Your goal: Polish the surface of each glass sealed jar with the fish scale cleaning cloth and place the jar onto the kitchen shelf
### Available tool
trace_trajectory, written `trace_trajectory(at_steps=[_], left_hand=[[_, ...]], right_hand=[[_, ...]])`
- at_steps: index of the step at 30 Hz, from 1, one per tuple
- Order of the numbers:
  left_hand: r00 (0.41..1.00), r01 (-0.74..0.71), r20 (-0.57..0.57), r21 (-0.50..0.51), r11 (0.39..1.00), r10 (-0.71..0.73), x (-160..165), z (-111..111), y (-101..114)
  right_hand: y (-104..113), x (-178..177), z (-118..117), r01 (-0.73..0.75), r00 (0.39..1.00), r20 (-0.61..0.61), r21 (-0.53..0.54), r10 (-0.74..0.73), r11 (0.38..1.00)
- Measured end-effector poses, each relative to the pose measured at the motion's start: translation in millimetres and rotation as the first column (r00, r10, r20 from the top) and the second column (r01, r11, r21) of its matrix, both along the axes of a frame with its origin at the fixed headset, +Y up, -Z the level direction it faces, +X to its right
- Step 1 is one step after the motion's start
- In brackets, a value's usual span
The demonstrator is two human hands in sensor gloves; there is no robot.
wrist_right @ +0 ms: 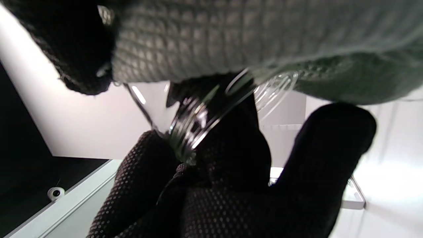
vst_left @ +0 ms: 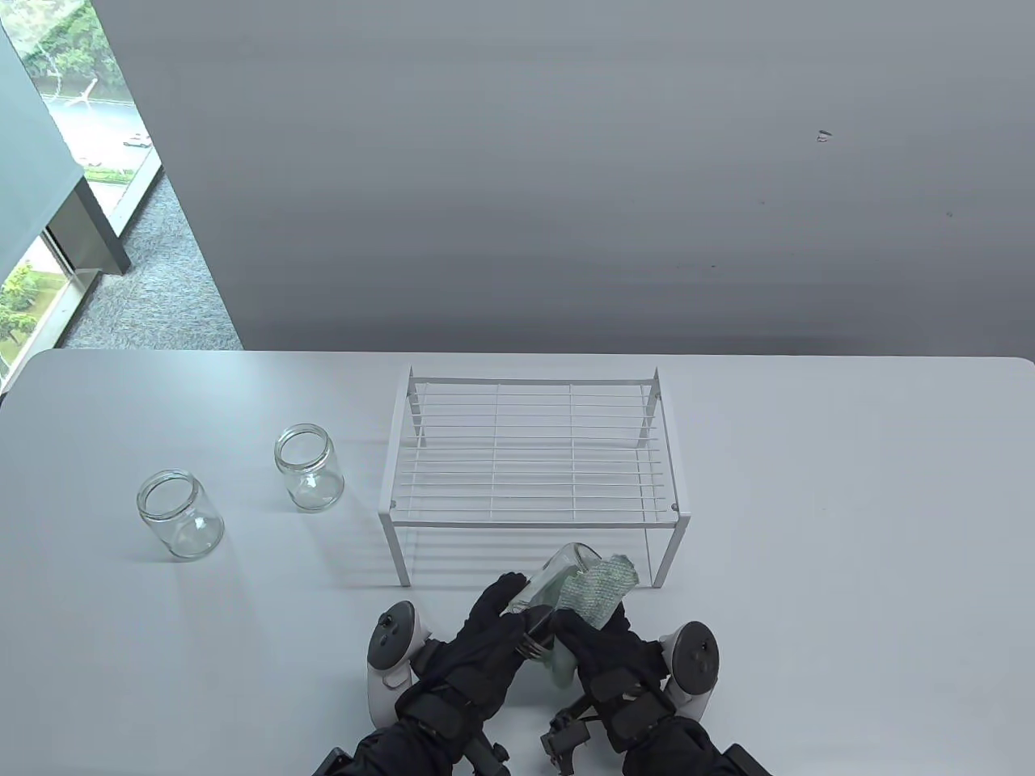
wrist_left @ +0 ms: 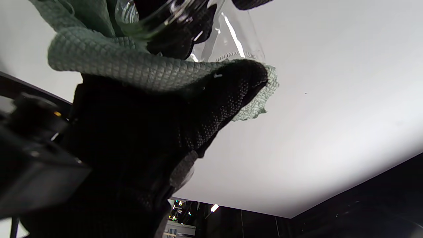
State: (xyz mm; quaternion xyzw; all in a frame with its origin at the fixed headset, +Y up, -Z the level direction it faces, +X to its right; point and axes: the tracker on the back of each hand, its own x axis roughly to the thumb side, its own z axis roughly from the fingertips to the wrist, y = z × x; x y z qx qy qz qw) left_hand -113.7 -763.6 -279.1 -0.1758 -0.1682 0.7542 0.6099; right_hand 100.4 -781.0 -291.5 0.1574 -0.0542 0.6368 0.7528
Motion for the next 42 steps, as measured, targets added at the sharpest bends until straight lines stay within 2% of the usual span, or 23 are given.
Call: trace_trajectory(at_steps=[4, 7, 8, 12, 14, 18, 20, 22, 25, 28, 30, 33, 35, 40, 42], left_hand=[[0.983, 0.175, -0.083, 0.1, 0.98, -0.167, -4, 1, 8], [0.919, 0.394, -0.107, 0.197, 0.898, -0.38, -7, 1, 12], [0.89, 0.455, -0.105, 0.211, 0.865, -0.443, -7, 2, 15], [0.821, 0.569, -0.11, 0.252, 0.783, -0.56, -7, 2, 17], [0.815, 0.57, -0.091, 0.297, 0.766, -0.572, -6, 2, 16], [0.844, 0.523, -0.033, 0.271, 0.808, -0.535, -5, 2, 12], [0.87, 0.478, 0.001, 0.239, 0.845, -0.493, -6, 0, 9], [0.909, 0.404, 0.046, 0.147, 0.903, -0.414, -8, -2, 5], [0.954, 0.291, 0.059, 0.041, 0.956, -0.293, -13, -5, 0], [0.96, 0.272, 0.042, 0.078, 0.959, -0.275, -14, -11, 7], [0.962, 0.27, 0.015, 0.109, 0.957, -0.273, -15, -15, 17], [0.956, 0.292, -0.067, 0.163, 0.942, -0.284, -17, -22, 34], [0.946, 0.322, -0.118, 0.217, 0.922, -0.302, -16, -28, 47], [0.894, 0.438, -0.272, 0.357, 0.825, -0.357, -4, -44, 88], [0.867, 0.487, -0.332, 0.401, 0.776, -0.372, 6, -52, 102]], right_hand=[[5, 5, 0, -0.021, 0.999, 0.028, 0.033, 0.02, 0.999], [11, 10, -1, -0.071, 0.996, 0.052, 0.078, 0.067, 0.994], [13, 12, -1, -0.131, 0.991, 0.05, 0.1, 0.127, 0.986], [18, 11, 0, -0.22, 0.975, 0.009, 0.134, 0.221, 0.966], [17, 8, 0, -0.225, 0.968, -0.084, 0.121, 0.236, 0.967], [17, 2, 3, -0.229, 0.954, -0.171, 0.111, 0.245, 0.967], [18, 2, 3, -0.225, 0.954, -0.175, 0.119, 0.243, 0.967], [23, 1, 4, -0.245, 0.945, -0.186, 0.144, 0.27, 0.959], [28, 5, 2, -0.297, 0.921, -0.209, 0.175, 0.33, 0.939], [33, 14, 0, -0.224, 0.931, -0.259, 0.157, 0.259, 0.962], [38, 22, -2, -0.265, 0.915, -0.262, 0.179, 0.306, 0.947], [45, 31, -4, -0.423, 0.847, -0.237, 0.24, 0.475, 0.874], [48, 35, -5, -0.535, 0.775, -0.231, 0.255, 0.588, 0.805], [46, 39, -8, -0.766, 0.55, -0.246, 0.235, 0.799, 0.599], [46, 39, -9, -0.85, 0.417, -0.235, 0.242, 0.878, 0.468]])
